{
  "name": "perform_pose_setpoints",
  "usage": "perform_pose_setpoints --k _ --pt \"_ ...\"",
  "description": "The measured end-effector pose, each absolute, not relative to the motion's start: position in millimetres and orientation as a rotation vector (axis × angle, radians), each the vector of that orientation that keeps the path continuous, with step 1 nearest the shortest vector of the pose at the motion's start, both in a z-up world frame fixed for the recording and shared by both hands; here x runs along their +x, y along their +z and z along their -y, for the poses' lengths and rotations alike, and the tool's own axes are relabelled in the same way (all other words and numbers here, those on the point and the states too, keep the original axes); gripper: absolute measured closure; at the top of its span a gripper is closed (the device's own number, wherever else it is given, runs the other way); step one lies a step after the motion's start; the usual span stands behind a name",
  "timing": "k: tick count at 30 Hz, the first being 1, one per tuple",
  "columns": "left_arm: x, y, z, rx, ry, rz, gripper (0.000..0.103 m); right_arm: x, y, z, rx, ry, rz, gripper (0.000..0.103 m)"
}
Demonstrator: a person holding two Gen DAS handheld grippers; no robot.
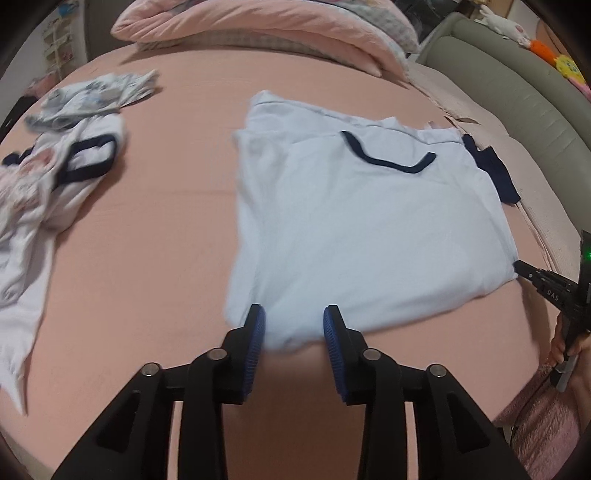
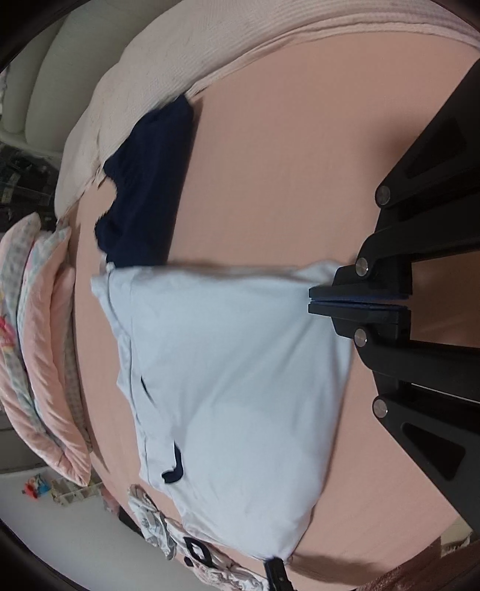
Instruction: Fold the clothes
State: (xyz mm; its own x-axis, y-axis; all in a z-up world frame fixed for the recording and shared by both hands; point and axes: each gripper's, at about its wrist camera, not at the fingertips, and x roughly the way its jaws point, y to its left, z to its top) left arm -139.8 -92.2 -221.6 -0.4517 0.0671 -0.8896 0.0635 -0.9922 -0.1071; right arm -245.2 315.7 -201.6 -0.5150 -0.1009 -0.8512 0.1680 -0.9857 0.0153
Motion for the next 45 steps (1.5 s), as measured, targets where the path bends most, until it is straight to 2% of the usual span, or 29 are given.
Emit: perform_pose_setpoints --k 3,6,12,16,21,23,28,30,35,41,45 --pt "-134.5 -206.3 99.8 -1.533 2.73 0.266 0.037 -246.0 -190.6 -332.5 1.468 -2.65 -0.048 0.103" --pt "-144.6 -179.8 78.2 -1.353 2.771 0.21 0.037 -251.0 -174.7 -332.4 1.373 -2.667 0.058 0.101" --pt "-181.8 -198.6 19.9 -1.359 2.646 0.075 0.037 -275.0 -183.5 -280.5 1.333 -2.533 -0.002 0.101" --pt "-185.0 -227.9 24.8 -1.519 2.65 0.061 0.036 -273.0 -197.2 -274.8 1.366 -2.537 -0.091 0.102" --pt "-158.5 -230.3 54.0 -1.526 2.668 0.32 0.036 -260.8 -193.5 -320.3 1.444 -2.62 -0.003 0.103" --pt "-147.7 -230.8 65.9 -1.522 2.67 0.428 0.036 -256.0 -192.0 -338.5 1.476 -2.653 0.035 0.098" --pt "-120.4 -232.0 95.5 -1.505 2.659 0.701 0.037 -243.4 -196.3 -378.5 1.539 -2.567 0.46 0.098" --pt "-114.9 -231.4 100.0 -1.493 2.651 0.775 0.037 -238.2 -197.4 -379.5 1.539 -2.514 0.555 0.096" --pt "-119.8 -230.4 90.7 -1.444 2.594 0.904 0.037 -237.9 -193.3 -354.2 1.502 -2.465 0.54 0.076" --pt "-127.9 -240.5 87.5 -1.392 2.548 1.037 0.037 -246.2 -204.4 -329.8 1.525 -2.366 0.591 0.073" --pt "-133.0 -247.1 92.2 -1.336 2.532 1.137 0.037 -251.9 -210.7 -331.3 1.526 -2.34 0.711 0.073"
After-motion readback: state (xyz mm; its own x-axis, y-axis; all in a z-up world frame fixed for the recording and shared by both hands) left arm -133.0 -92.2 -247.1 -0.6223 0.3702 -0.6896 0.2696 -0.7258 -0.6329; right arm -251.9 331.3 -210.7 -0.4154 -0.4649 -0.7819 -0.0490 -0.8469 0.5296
